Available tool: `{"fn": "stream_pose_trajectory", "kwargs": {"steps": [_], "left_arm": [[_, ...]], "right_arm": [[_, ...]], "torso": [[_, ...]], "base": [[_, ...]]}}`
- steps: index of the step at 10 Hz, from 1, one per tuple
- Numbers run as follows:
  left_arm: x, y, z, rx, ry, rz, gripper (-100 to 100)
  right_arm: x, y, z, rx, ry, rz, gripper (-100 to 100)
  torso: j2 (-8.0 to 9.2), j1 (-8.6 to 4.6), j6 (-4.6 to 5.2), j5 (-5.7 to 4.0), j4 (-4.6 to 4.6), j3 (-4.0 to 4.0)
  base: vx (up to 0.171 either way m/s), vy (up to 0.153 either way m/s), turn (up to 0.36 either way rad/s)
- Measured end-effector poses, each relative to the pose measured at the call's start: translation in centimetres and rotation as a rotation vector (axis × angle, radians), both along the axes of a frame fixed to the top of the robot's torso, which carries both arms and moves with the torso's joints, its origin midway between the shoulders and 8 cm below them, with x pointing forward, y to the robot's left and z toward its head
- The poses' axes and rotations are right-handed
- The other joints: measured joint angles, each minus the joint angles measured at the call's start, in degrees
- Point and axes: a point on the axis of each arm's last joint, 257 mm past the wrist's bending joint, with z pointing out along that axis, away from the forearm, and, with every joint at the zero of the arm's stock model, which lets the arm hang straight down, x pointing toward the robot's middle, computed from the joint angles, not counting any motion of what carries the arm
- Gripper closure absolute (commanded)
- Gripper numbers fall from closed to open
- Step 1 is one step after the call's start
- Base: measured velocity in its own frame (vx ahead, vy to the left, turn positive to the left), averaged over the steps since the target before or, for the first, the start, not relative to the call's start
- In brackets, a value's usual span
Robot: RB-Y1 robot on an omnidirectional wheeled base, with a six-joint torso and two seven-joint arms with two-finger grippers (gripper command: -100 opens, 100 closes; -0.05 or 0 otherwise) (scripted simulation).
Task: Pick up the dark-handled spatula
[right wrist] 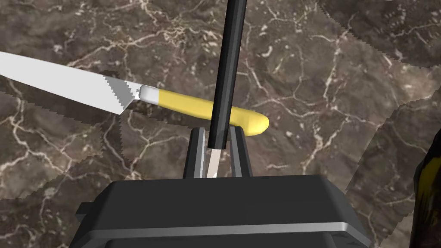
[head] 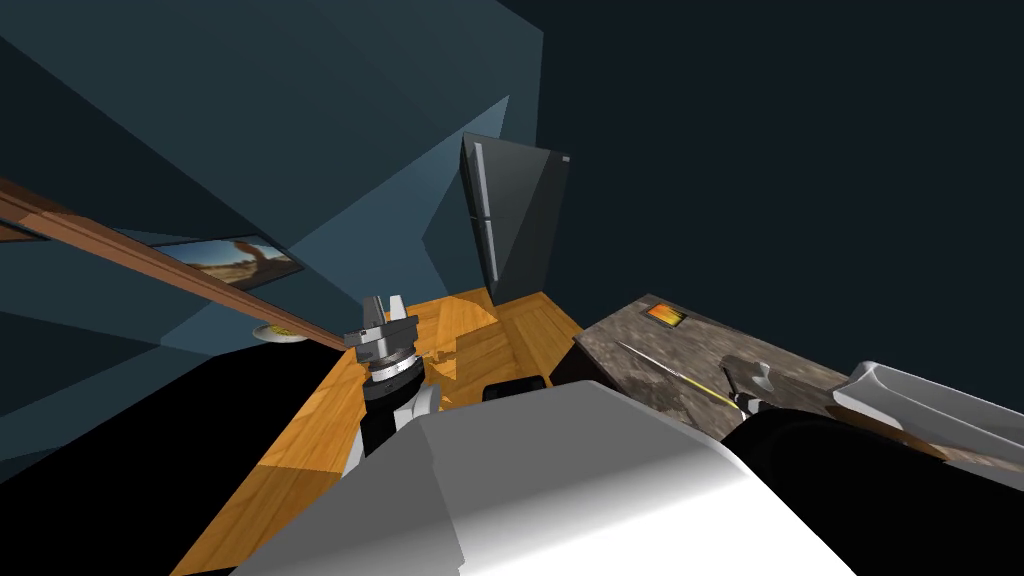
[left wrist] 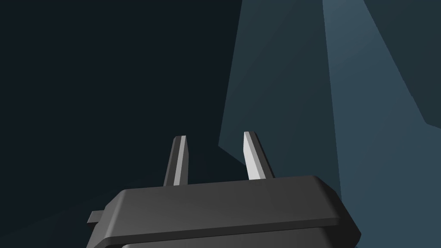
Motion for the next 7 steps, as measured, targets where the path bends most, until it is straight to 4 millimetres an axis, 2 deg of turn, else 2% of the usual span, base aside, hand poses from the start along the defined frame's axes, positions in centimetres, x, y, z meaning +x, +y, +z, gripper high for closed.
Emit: {"fn": "stream_pose_trajectory", "kwargs": {"steps": [1,2,4,7], "left_arm": [[0.0,0.0,0.0,0.000,0.000,0.000,0],[0.0,0.0,0.0,0.000,0.000,0.000,0],[0.0,0.0,0.0,0.000,0.000,0.000,0],[0.0,0.0,0.0,0.000,0.000,0.000,0]], "right_arm": [[0.3,0.1,0.1,0.012,-0.020,-0.013,100],[-0.2,0.9,-0.5,0.019,-0.007,-0.007,100],[-1.4,2.7,-1.3,0.017,0.008,0.004,100],[-2.1,2.9,-0.8,0.037,-0.023,-0.045,100]], "torso": [[-0.02,-0.01,-0.01,0.00,0.00,-0.01],[-0.03,-0.27,-0.14,-0.07,0.01,-0.01],[0.03,-0.31,0.05,-0.08,0.00,0.02],[0.00,-0.06,0.00,-0.03,0.00,0.00]], "base": [[-0.012,-0.066,0.239],[-0.016,-0.089,0.192],[-0.006,-0.036,-0.013],[-0.002,0.005,-0.005]]}}
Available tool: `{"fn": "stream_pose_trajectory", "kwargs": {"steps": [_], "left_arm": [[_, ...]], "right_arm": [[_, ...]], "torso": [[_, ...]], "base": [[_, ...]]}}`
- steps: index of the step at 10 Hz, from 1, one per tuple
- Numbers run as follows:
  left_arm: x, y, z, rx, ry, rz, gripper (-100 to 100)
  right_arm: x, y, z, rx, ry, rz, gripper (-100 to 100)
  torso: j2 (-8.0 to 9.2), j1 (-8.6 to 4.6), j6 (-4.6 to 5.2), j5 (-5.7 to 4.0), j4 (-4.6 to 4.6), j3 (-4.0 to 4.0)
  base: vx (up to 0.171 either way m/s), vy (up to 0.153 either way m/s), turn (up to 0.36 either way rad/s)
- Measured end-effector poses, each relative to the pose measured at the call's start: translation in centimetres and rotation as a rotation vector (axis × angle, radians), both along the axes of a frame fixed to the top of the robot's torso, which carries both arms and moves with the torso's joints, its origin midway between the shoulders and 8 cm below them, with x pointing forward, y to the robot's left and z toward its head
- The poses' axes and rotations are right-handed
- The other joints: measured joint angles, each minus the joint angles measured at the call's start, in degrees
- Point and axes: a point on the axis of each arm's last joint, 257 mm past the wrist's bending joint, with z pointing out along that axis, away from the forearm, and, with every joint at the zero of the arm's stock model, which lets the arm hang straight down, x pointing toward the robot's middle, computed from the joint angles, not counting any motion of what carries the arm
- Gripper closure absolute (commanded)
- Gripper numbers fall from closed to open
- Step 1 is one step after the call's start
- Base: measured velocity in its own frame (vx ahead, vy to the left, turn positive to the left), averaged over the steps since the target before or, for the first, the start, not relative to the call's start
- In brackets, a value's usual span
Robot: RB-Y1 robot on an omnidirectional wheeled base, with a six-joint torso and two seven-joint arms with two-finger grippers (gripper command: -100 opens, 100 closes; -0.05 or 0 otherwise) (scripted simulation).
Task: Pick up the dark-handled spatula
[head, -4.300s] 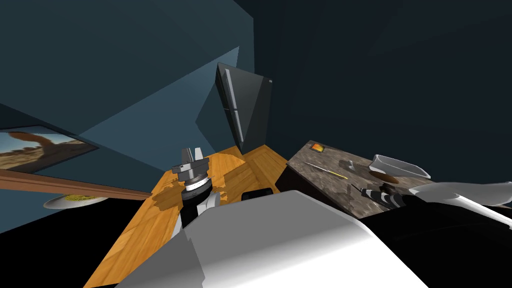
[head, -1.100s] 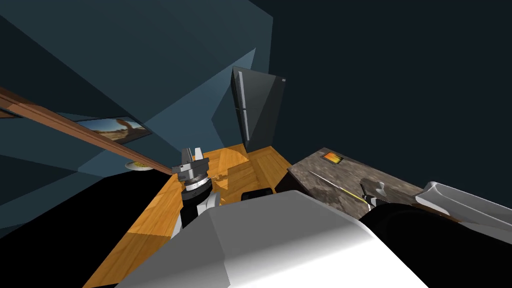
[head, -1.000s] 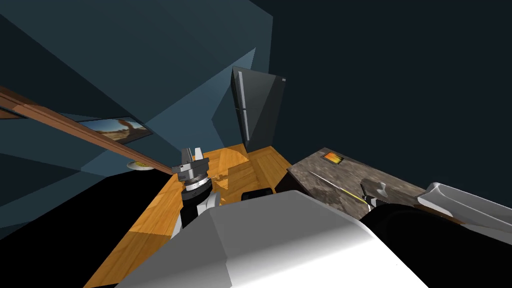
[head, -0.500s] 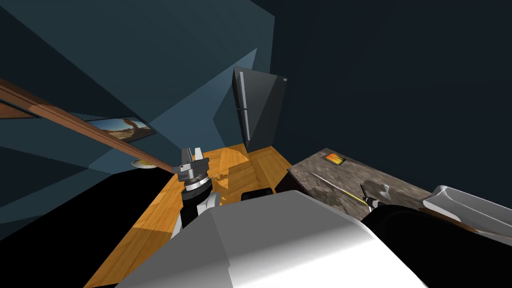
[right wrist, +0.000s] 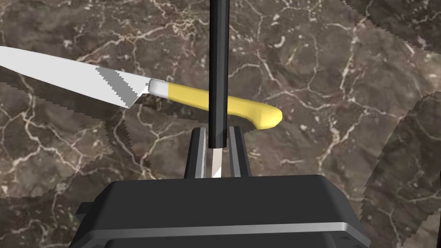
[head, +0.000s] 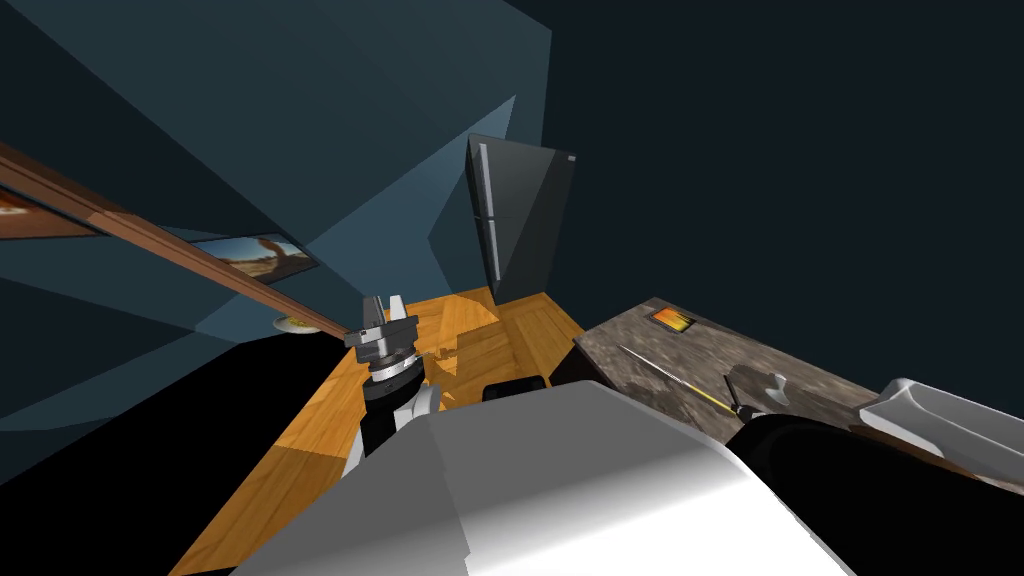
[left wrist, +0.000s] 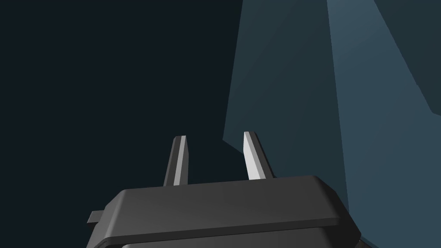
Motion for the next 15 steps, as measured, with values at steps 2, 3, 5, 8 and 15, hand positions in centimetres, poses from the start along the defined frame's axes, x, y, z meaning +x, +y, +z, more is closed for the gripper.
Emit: {"fn": "stream_pose_trajectory", "kwargs": {"steps": [2,3,5,8,15], "left_arm": [[0.0,0.0,0.0,0.000,0.000,0.000,0],[0.0,0.0,0.0,0.000,0.000,0.000,0],[0.0,0.0,0.0,0.000,0.000,0.000,0],[0.0,0.0,0.0,0.000,0.000,0.000,0],[0.0,0.0,0.0,0.000,0.000,0.000,0]], "right_arm": [[-0.7,1.2,-0.4,0.023,-0.004,-0.016,100],[-1.5,2.3,-1.0,0.026,0.015,-0.014,100],[-3.1,3.0,-1.0,0.031,0.023,-0.043,100],[-3.1,3.1,-0.7,0.065,-0.017,-0.104,100],[-7.6,6.7,-1.7,0.127,0.013,-0.232,100]], "torso": [[0.04,-0.19,-0.07,-0.05,0.01,0.02],[0.01,-0.41,-0.06,-0.37,0.01,0.01],[0.04,-0.42,0.09,-0.43,-0.01,0.02],[-0.04,-0.34,0.02,-0.42,0.00,-0.02],[0.23,-0.56,0.33,-0.81,0.02,0.12]], "base": [[-0.021,-0.082,0.205],[-0.003,-0.055,0.034],[-0.002,-0.001,-0.031],[-0.007,-0.018,0.089],[-0.009,-0.029,0.057]]}}
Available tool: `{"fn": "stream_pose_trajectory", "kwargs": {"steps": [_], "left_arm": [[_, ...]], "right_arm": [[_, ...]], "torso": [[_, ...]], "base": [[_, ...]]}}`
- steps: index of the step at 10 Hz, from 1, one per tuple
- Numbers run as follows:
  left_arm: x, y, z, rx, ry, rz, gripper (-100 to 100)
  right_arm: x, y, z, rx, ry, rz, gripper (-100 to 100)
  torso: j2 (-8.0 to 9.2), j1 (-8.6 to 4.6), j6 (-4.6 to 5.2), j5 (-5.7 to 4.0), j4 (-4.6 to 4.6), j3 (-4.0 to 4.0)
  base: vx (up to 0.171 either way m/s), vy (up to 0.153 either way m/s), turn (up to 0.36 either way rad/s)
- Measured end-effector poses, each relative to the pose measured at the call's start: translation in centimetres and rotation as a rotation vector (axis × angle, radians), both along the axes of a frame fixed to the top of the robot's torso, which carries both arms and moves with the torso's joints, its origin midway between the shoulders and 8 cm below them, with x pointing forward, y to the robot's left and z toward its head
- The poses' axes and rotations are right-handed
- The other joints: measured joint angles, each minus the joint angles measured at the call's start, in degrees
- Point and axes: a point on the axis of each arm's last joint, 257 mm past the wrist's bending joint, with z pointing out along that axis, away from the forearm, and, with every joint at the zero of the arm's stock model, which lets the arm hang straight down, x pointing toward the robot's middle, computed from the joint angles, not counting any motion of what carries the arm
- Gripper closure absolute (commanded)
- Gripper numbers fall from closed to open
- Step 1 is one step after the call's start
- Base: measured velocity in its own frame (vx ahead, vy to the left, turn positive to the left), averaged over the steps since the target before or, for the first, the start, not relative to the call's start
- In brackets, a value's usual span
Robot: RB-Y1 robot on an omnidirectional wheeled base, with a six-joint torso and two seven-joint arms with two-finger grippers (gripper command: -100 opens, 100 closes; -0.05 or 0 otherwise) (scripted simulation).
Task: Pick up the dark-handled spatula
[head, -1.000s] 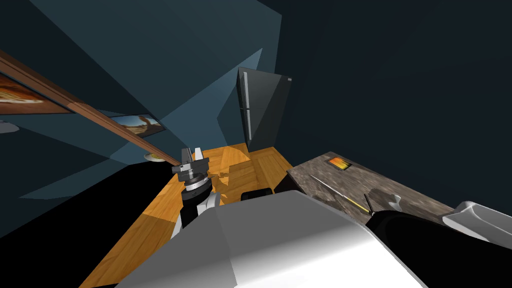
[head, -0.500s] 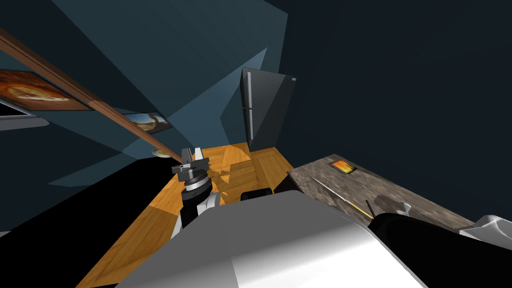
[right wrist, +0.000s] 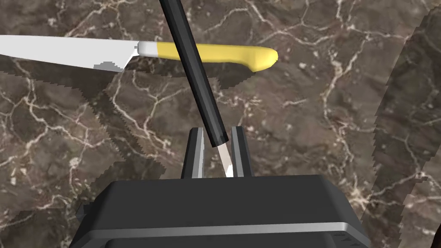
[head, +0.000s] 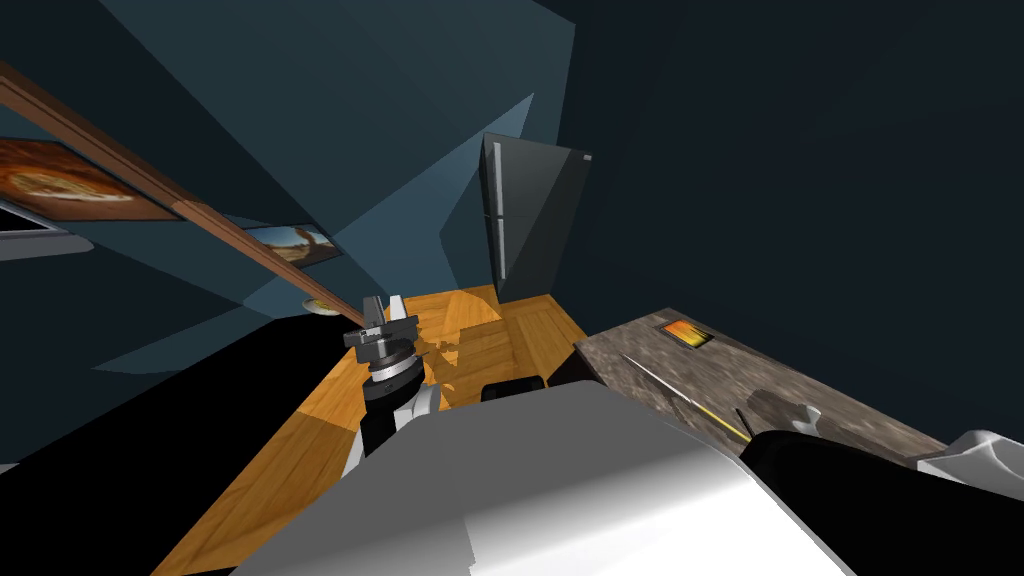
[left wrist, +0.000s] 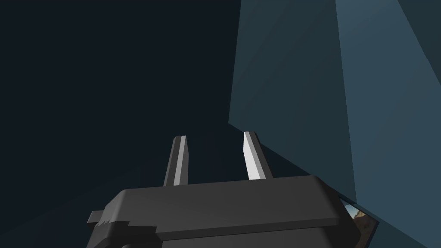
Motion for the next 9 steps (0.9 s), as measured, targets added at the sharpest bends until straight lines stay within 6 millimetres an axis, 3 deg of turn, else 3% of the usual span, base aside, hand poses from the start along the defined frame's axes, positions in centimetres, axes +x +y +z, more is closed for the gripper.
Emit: {"fn": "stream_pose_trajectory", "kwargs": {"steps": [2,4,7,9], "left_arm": [[0.0,0.0,0.0,0.000,0.000,0.000,0],[0.0,0.0,0.0,0.000,0.000,0.000,0],[0.0,0.0,0.0,0.000,0.000,0.000,0],[0.0,0.0,0.0,0.000,0.000,0.000,0]], "right_arm": [[-2.7,2.5,-1.2,0.033,0.052,-0.025,100],[-4.6,3.7,-1.3,0.049,0.081,-0.075,100],[-5.5,4.2,-0.8,0.076,0.064,-0.155,100],[-8.2,7.7,-1.5,0.119,0.129,-0.190,100]], "torso": [[0.16,-0.38,0.08,-0.10,0.01,0.08],[0.10,-0.12,0.12,-0.06,0.00,0.05],[0.00,-0.01,0.12,-0.02,0.01,0.01],[0.16,-0.36,0.19,-0.13,0.02,0.09]], "base": [[-0.025,-0.076,0.080],[-0.002,0.000,-0.017],[-0.007,-0.018,0.088],[-0.026,-0.070,0.086]]}}
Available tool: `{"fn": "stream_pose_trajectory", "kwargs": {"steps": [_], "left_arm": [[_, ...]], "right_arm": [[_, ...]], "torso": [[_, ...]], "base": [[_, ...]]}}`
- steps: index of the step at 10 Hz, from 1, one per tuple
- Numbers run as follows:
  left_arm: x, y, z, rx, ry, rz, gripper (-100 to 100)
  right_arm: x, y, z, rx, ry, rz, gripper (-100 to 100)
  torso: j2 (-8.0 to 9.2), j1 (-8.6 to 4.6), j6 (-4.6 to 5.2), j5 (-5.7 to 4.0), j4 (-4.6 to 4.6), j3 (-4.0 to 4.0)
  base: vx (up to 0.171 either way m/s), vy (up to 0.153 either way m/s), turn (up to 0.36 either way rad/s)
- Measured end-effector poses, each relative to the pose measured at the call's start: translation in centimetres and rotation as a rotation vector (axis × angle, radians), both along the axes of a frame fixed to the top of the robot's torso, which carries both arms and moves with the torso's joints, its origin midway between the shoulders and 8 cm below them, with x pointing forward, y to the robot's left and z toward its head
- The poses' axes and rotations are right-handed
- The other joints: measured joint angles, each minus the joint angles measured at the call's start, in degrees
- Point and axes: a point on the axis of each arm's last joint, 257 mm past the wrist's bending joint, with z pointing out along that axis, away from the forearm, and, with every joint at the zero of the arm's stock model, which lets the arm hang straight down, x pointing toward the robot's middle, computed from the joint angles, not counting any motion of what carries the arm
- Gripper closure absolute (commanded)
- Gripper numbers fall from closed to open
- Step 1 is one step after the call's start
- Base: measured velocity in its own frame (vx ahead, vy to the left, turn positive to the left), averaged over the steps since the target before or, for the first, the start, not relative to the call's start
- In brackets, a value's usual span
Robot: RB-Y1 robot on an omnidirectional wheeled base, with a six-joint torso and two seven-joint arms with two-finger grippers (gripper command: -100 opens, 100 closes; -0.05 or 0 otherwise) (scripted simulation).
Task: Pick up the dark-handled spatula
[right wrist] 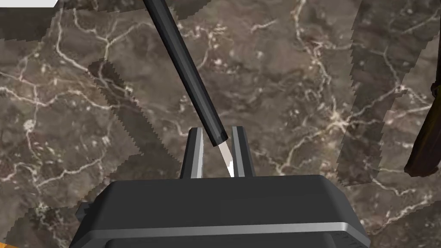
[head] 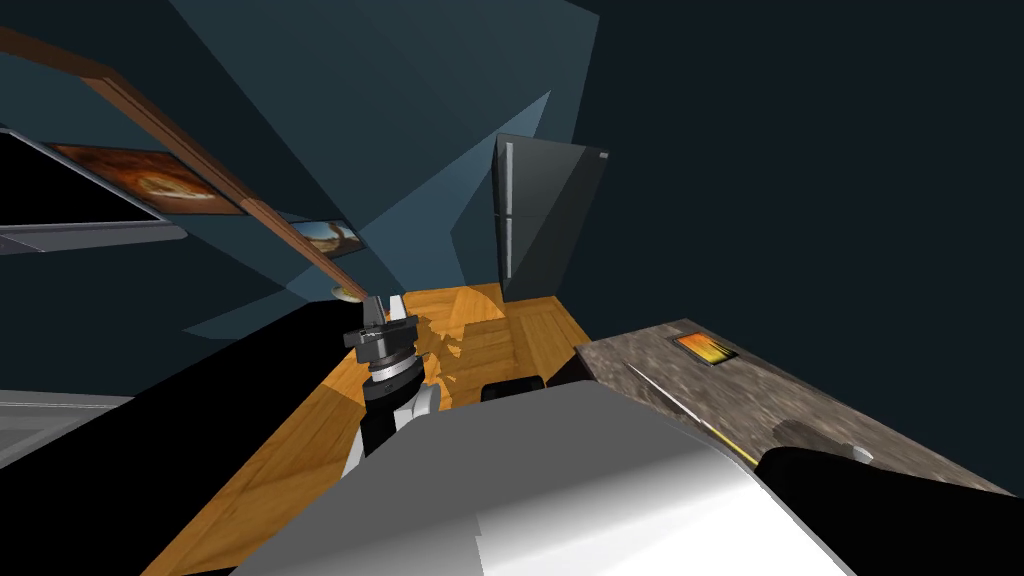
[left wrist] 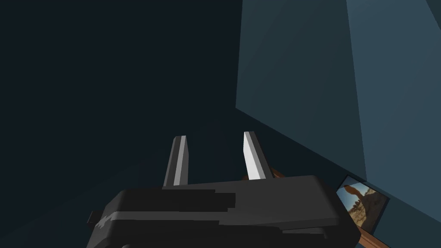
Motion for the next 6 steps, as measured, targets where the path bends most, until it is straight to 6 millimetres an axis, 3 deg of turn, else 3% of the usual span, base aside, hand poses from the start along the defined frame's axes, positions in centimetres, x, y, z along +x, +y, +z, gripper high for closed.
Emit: {"fn": "stream_pose_trajectory", "kwargs": {"steps": [2,5,6], "left_arm": [[0.0,0.0,0.0,0.000,0.000,0.000,0],[0.0,0.0,0.0,0.000,0.000,0.000,0],[0.0,0.0,0.0,0.000,0.000,0.000,0]], "right_arm": [[-2.8,1.2,0.4,0.018,0.044,-0.060,100],[-3.5,1.8,0.5,0.039,0.035,-0.146,100],[-3.5,1.8,0.5,0.039,0.034,-0.148,0]], "torso": [[-0.04,0.25,0.07,0.07,-0.02,-0.03],[-0.17,0.31,0.03,0.07,-0.02,-0.09],[-0.18,0.29,0.04,0.07,-0.02,-0.09]], "base": [[-0.003,0.000,-0.026],[0.001,0.006,0.003],[0.000,0.000,0.000]]}}
